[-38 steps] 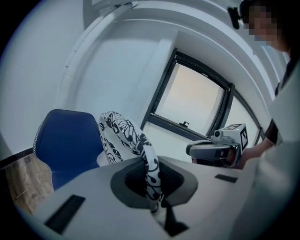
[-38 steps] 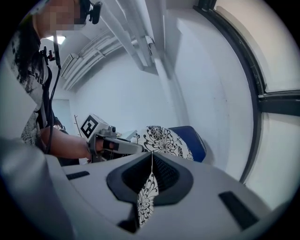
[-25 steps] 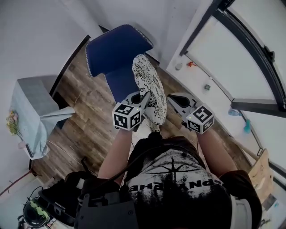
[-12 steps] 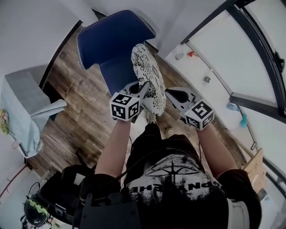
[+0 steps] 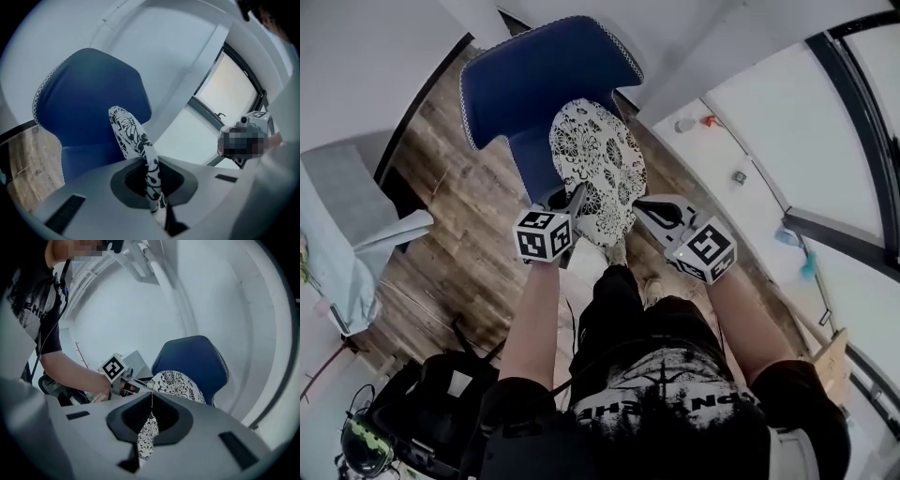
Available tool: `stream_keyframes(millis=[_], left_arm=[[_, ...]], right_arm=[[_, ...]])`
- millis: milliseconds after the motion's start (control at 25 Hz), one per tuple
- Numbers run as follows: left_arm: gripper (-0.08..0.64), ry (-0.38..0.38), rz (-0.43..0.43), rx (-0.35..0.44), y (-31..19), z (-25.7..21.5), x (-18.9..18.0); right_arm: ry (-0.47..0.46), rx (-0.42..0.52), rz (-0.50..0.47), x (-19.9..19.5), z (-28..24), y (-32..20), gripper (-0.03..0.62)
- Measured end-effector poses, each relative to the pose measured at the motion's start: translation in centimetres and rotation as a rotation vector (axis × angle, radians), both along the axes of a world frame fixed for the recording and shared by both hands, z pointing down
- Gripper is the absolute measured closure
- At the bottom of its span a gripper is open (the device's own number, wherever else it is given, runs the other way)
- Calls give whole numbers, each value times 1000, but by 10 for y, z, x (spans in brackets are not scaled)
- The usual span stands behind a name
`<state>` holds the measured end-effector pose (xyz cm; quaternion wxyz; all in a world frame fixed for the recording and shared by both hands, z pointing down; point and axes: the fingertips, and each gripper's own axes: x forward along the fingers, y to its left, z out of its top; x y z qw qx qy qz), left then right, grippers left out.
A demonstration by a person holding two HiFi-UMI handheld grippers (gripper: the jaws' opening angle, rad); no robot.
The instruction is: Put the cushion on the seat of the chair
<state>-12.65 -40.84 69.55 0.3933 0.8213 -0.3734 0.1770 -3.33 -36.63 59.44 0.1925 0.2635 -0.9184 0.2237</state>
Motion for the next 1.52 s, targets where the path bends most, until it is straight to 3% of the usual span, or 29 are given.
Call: stream_keyframes(millis=[360, 600, 1120, 1200, 1400, 1520], left_arm=[[535, -39, -113, -64, -1, 69, -56], [535, -123, -147, -91, 1, 117, -92], [529, -221, -289, -234, 18, 205, -136], [501, -260, -286, -245, 19, 214, -139], [343, -321, -324, -268, 22, 229, -150], [307, -403, -362, -265, 26, 229, -163]], right_arm=[[-7, -22, -131, -46, 36, -7, 575], [-33, -15, -205, -79, 56, -15, 574], [21, -121, -308, -74, 112, 21, 574], [15, -124, -323, -78, 115, 23, 574], [-6, -120, -304, -82, 120, 23, 574], [-18, -144, -283, -82, 122, 26, 574]])
